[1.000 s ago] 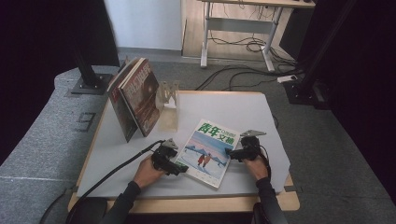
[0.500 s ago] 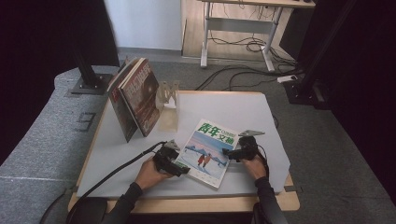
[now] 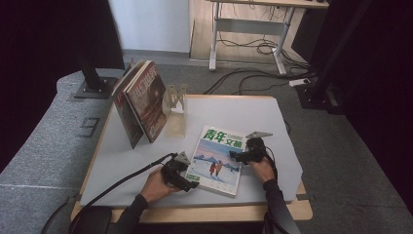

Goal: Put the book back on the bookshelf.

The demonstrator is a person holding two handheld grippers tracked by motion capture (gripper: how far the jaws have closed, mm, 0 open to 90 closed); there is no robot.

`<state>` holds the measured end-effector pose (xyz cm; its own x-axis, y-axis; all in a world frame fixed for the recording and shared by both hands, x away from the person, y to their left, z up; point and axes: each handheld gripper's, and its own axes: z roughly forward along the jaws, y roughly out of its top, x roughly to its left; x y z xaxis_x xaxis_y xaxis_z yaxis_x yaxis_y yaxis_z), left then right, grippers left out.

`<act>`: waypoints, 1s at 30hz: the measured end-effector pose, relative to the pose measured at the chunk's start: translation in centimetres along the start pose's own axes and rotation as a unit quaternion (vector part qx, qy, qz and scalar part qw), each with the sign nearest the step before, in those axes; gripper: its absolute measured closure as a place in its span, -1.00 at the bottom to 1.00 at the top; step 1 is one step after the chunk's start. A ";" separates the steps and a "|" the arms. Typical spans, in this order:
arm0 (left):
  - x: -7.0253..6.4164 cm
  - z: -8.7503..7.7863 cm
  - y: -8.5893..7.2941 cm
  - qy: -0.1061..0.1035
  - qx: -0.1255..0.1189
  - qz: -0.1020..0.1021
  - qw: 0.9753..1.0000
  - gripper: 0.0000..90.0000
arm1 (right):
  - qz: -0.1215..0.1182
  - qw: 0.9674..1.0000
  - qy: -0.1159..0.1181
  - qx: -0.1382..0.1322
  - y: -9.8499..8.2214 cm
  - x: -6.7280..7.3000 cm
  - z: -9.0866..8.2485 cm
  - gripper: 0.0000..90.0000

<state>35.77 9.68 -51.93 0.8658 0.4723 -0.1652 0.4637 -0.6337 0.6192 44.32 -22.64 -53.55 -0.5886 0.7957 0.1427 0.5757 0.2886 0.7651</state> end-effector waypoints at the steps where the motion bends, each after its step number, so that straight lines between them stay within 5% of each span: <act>1: -0.1 0.0 0.0 -0.004 0.000 0.000 1.000 -0.72 | -0.001 1.000 0.000 0.000 0.1 0.0 0.1 -1.00; 15: -1.4 0.3 0.0 -0.063 -0.003 0.003 0.998 -0.68 | -0.008 1.000 0.006 0.002 1.7 -0.5 1.8 -1.00; 26: -2.6 0.8 0.4 -0.069 0.009 0.039 0.997 -0.68 | -0.014 1.000 0.007 0.000 2.5 -0.4 2.8 -1.00; 30: -2.1 0.4 0.6 -0.065 -0.012 0.037 0.997 -0.66 | -0.017 1.000 0.004 0.001 2.4 -0.2 2.6 -1.00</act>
<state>34.35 8.05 -51.50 0.9153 0.3405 -0.2151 0.3943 -0.6485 0.6511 47.34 -20.69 -53.37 -0.6120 0.7815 0.1212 0.5565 0.3167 0.7681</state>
